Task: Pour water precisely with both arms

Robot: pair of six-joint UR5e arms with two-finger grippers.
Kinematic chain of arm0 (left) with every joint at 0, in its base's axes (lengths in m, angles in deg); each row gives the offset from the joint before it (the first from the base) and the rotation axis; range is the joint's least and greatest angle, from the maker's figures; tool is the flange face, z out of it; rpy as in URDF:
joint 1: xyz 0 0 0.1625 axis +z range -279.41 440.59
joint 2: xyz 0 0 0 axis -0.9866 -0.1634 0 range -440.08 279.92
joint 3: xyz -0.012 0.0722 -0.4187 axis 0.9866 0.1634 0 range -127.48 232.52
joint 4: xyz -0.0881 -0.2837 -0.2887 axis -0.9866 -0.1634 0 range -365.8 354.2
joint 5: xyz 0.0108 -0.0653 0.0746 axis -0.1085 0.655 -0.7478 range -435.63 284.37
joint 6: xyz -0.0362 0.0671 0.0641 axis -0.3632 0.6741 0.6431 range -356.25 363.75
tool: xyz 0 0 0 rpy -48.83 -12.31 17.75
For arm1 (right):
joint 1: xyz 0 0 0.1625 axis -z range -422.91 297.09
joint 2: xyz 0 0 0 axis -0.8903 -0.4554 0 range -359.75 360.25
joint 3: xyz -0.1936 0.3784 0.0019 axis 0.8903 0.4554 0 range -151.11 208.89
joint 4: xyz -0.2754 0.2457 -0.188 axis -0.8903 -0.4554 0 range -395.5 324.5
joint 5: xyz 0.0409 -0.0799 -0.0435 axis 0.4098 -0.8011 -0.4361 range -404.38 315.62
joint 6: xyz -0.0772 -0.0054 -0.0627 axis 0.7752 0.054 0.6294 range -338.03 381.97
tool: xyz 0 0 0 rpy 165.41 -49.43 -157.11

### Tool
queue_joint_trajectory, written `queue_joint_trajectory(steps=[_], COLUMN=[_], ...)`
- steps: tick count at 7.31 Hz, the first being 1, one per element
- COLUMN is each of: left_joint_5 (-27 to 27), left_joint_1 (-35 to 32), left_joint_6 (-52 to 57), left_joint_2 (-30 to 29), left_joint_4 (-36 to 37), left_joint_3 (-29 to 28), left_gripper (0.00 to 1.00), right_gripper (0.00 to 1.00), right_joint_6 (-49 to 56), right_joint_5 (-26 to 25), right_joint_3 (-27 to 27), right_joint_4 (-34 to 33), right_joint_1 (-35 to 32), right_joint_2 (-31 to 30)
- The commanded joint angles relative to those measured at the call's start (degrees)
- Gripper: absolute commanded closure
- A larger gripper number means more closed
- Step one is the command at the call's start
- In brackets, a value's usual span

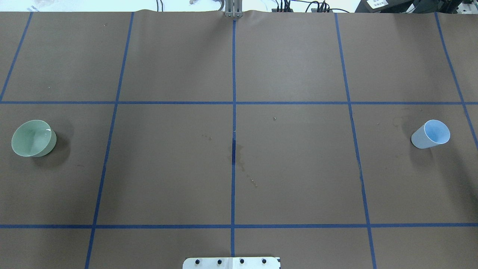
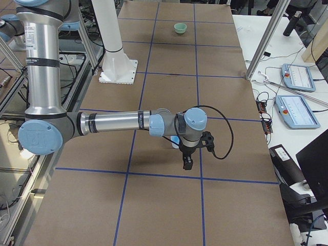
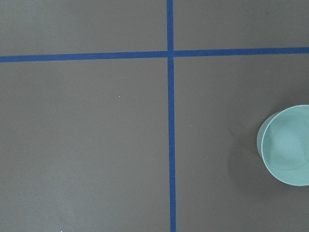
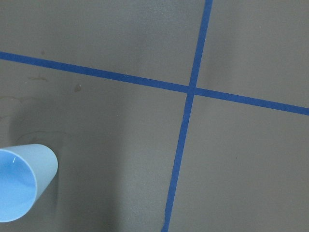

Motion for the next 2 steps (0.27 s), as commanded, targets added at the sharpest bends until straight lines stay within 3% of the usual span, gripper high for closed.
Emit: queue_joint_trajectory(steps=[1,2], left_joint_5=[0.18,0.10], left_joint_1=[0.00,0.00], left_joint_6=[0.09,0.09], left_joint_2=[-0.07,-0.07], left_joint_4=[-0.24,-0.25], left_joint_3=[0.15,0.15], left_gripper=[0.00,0.00], right_gripper=[0.00,0.00], right_joint_6=[0.00,0.00], right_joint_5=[0.01,0.01], right_joint_3=[0.16,0.24], right_joint_4=[0.08,0.08], right_joint_1=[0.00,0.00], right_joint_2=[-0.10,-0.10])
